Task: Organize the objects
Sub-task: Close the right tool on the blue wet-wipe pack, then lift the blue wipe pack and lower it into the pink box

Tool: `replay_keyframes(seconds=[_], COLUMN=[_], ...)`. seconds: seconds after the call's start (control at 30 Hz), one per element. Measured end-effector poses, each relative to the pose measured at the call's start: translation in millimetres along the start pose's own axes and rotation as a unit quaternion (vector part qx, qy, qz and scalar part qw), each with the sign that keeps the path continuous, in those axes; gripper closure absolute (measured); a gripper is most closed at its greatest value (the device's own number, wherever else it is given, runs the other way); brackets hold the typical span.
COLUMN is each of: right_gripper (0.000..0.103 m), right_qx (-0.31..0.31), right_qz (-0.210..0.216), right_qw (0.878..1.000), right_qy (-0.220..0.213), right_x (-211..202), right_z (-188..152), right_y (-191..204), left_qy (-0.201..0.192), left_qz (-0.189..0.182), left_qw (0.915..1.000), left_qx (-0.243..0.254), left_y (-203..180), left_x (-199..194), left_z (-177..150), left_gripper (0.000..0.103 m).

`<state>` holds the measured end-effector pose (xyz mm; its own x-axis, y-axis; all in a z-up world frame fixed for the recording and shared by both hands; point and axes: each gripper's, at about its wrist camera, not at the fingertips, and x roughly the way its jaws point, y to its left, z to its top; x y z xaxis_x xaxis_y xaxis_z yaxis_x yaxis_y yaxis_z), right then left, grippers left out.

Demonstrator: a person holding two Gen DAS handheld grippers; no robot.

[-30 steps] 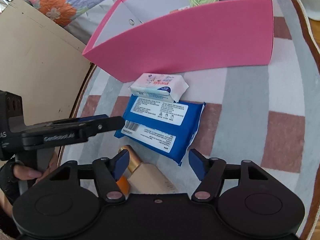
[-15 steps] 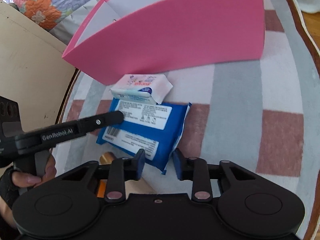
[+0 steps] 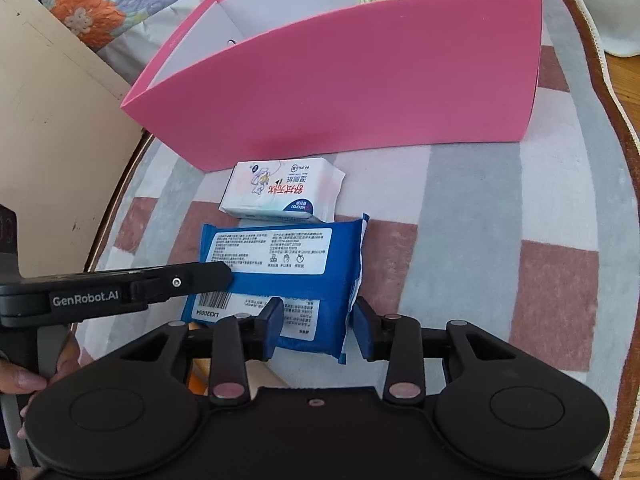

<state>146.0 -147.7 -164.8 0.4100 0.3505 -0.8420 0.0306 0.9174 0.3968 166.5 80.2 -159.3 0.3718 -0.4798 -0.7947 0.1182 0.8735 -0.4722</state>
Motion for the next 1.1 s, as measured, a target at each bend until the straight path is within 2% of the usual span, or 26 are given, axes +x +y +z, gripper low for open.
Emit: replay_keyframes(seconds=[0.13,0.23,0.37,0.43,0.57,0.73,0.97,1.1], right_gripper=[0.057,0.056,0.049,0.047,0.039,0.028,0.025,0.024], right_qx=[0.006,0.002,-0.002,-0.012,-0.025,-0.064,-0.109,-0.134], right_qz=[0.000,0.010,0.016,0.021,0.028,0.037,0.035,0.026], right_qw=[1.000,1.000,1.000,1.000,0.999,0.997,0.993,0.990], right_qy=[0.009,0.013,0.017,0.013,0.007,-0.010,-0.030,-0.036], right_x=[1.0,1.3,-1.1,-8.7,-32.6,-68.3,-106.0,-119.7], right_z=[-0.8,-2.3,-4.3,-4.4,-3.1,4.4,19.0,30.1], right_y=[3.2,5.3,11.7,16.8,30.5,53.9,77.3,95.1], left_qy=[0.004,0.004,-0.005,-0.015,-0.014,-0.037,-0.052,-0.057], left_qz=[-0.008,-0.008,-0.006,-0.013,-0.039,-0.051,-0.043,-0.022], left_qw=[0.9999,0.9999,0.9999,0.9998,0.9991,0.9978,0.9977,0.9980], left_qx=[-0.014,-0.005,0.009,0.007,-0.013,-0.017,0.001,0.015], left_y=[3.7,0.2,-9.9,-12.4,-15.1,-24.5,-47.3,-62.0], left_x=[-4.7,-9.7,-22.0,-33.6,-54.3,-84.1,-124.4,-142.6], left_z=[-3.7,-7.7,-10.3,-11.2,-6.9,-1.1,8.8,20.2], left_gripper=[0.076,0.075,0.073,0.072,0.063,0.062,0.061,0.061])
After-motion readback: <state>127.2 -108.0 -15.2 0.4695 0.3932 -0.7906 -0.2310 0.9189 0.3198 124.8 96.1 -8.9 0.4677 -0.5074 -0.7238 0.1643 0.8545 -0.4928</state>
